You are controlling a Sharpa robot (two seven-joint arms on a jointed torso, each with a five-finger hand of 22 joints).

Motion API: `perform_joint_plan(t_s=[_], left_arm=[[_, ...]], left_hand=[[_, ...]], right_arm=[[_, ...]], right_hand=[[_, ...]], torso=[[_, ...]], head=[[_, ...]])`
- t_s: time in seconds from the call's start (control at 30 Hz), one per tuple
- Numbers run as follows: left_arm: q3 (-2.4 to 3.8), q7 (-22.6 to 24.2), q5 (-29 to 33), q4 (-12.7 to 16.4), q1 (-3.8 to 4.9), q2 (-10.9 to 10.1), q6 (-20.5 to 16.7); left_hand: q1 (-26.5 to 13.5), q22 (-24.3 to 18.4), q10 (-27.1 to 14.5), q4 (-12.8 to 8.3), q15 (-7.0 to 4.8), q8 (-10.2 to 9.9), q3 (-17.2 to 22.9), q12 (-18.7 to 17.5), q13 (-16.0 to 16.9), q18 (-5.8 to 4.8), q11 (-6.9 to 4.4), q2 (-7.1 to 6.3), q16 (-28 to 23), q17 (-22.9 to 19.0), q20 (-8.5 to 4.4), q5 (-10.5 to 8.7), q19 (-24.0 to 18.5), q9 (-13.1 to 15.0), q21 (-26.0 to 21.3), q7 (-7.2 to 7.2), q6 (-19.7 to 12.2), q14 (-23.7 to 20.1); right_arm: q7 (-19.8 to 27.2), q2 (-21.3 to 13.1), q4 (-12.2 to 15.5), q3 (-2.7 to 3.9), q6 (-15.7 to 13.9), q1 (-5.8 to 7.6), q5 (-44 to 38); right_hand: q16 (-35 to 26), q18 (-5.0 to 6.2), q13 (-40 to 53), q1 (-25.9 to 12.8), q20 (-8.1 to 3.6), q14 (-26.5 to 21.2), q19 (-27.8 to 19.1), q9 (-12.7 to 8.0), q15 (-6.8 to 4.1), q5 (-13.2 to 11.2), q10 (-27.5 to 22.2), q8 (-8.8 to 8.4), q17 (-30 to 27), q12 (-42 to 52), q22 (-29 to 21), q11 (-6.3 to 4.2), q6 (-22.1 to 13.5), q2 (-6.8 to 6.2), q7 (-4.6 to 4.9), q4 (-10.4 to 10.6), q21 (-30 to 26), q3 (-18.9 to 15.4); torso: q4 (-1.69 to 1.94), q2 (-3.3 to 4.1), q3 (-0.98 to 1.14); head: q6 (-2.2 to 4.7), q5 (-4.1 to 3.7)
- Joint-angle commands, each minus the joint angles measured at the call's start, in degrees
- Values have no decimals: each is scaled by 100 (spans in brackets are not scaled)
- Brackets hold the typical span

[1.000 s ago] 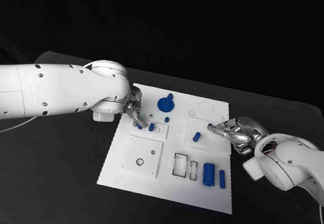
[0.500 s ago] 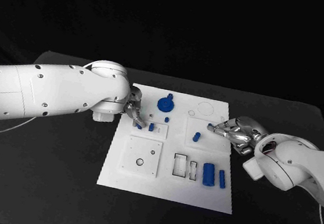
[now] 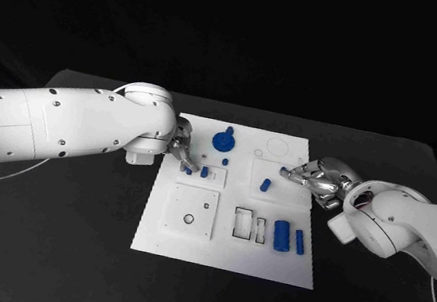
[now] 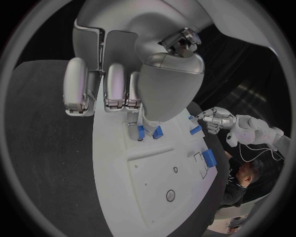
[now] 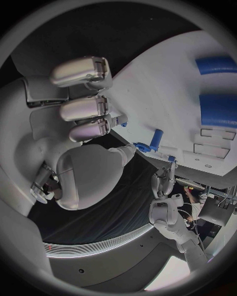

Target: Assemble the parts on the task board

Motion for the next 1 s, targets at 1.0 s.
perform_joint_plan(t_s=[1.0], left_arm=[[-1,-373,-31,72,-36,-153,-241]], left_hand=[[-1329,1509,600,2,38,119,-1101,-14,942,-86,22,-72,14,1509,49,-43,593,44,14,19,96,608]], right_arm=[[22,-10,-9,-1,34,-4,-47]], right_hand=[[23,-38,1510,17,41,597,590,-11,45,-13,590,41,1509,16,1510,41,-23,65,49,1,26,-58]], torso=[[3,-1,-3]], head=[[19,-33]])
